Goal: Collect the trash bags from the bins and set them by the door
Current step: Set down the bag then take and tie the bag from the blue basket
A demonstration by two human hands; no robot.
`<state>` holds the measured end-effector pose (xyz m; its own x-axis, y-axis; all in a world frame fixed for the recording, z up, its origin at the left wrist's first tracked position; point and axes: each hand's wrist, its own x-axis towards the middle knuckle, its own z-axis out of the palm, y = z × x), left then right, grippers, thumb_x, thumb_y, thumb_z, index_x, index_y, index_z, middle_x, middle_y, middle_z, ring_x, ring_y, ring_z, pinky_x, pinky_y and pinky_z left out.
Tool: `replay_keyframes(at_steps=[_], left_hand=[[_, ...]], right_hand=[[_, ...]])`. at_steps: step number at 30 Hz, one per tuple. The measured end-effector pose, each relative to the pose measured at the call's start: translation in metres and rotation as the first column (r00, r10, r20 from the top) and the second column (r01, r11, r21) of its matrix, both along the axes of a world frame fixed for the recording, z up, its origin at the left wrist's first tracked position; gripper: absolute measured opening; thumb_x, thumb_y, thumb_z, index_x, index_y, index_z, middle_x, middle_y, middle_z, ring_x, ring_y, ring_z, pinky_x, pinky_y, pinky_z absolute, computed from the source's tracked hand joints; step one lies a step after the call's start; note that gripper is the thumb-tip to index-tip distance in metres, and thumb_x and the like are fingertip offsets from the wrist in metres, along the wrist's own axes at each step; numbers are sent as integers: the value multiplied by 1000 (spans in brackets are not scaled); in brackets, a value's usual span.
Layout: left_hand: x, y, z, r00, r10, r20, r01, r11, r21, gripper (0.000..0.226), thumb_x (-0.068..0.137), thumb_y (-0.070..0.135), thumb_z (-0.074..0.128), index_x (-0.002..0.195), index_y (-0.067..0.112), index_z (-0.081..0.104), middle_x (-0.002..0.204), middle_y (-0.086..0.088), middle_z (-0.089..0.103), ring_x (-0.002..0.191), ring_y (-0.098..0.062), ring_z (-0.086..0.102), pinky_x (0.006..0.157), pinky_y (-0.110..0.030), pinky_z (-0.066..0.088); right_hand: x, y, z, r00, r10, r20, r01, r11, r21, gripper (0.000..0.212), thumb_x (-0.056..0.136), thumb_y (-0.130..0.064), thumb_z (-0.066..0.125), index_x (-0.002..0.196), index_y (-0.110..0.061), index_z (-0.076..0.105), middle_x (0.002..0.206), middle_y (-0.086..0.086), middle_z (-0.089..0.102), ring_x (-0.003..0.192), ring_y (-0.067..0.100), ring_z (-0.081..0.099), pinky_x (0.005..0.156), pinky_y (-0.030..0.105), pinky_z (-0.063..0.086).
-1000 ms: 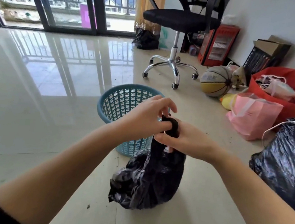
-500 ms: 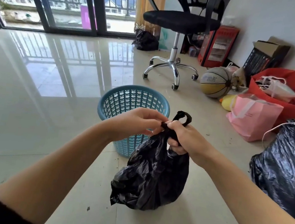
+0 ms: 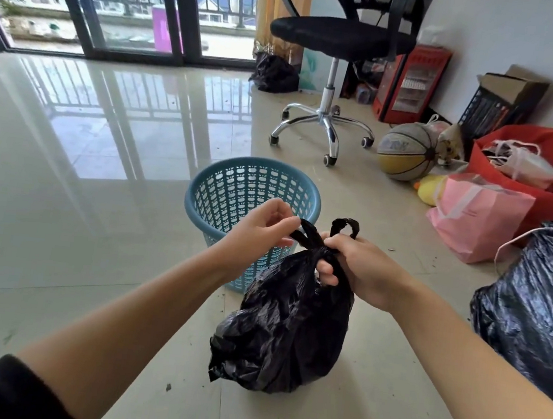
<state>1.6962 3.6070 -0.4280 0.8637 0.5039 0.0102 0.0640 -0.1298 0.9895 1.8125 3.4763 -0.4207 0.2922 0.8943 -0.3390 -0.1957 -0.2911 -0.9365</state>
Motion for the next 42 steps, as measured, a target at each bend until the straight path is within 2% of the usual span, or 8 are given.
replay_keyframes(at_steps=[3,6,15,29,32,35,37,42], left_hand=[[-1,-7,-14,967,-244,-72,238,967,-89,38,88,21,65,123,20,47,112,1,61,105,-10,62,98,-32,50],[-1,-18,-21,953,-286,-97,280,958,-68,11,93,13,57,98,22,61,94,9,64,92,-5,61,95,-29,48],[2,-5,-28,956,-264,-129,168,851,-498,29,100,28,40,91,8,59,76,-7,66,63,-17,62,64,-26,54],[4,9,-45,965,-262,35,192,603,-774,24,97,15,44,109,3,61,101,-10,64,88,-19,64,87,-38,53],[11,6,-50,988,-2,-154,-94,779,-619,17,95,15,49,91,6,63,77,-6,57,67,-15,54,66,-29,48],[4,14,-56,913,210,-350,-186,977,101,31,89,15,51,59,15,43,56,2,38,51,-12,36,51,-26,31],[-10,29,-71,845,274,-459,-43,891,453,36,85,16,53,54,15,33,53,1,35,50,-15,34,49,-28,26],[-54,56,-117,590,407,-698,171,781,600,19,85,20,50,69,10,49,74,-4,54,72,-24,51,56,-25,38]], right_hand=[[4,-3,4,983,6,-184,7,997,72,32,100,-24,30,92,-10,57,62,1,46,55,14,43,65,27,41],[6,-7,9,981,72,-180,-49,991,125,37,91,-39,44,82,-12,66,66,2,51,62,14,48,73,27,43],[12,-6,-13,658,-31,752,9,999,34,19,87,-6,61,96,-18,49,75,-4,57,65,11,56,61,13,42],[-4,-4,-37,347,-193,918,-138,957,253,35,83,1,57,115,-12,56,102,4,65,92,21,60,80,31,49],[4,-5,-50,156,-117,981,-55,990,126,36,92,-13,52,128,-17,54,119,1,65,110,22,58,93,36,40],[22,-11,-62,159,17,987,139,990,-39,32,98,-25,40,125,-18,56,124,-1,63,119,21,54,98,36,34],[39,-24,-73,158,157,975,252,948,-194,28,99,-27,34,105,-18,59,113,2,65,110,25,55,88,36,35],[56,-52,-121,117,539,834,308,779,-547,21,94,-14,31,78,-25,38,89,0,64,89,28,61,72,33,28]])
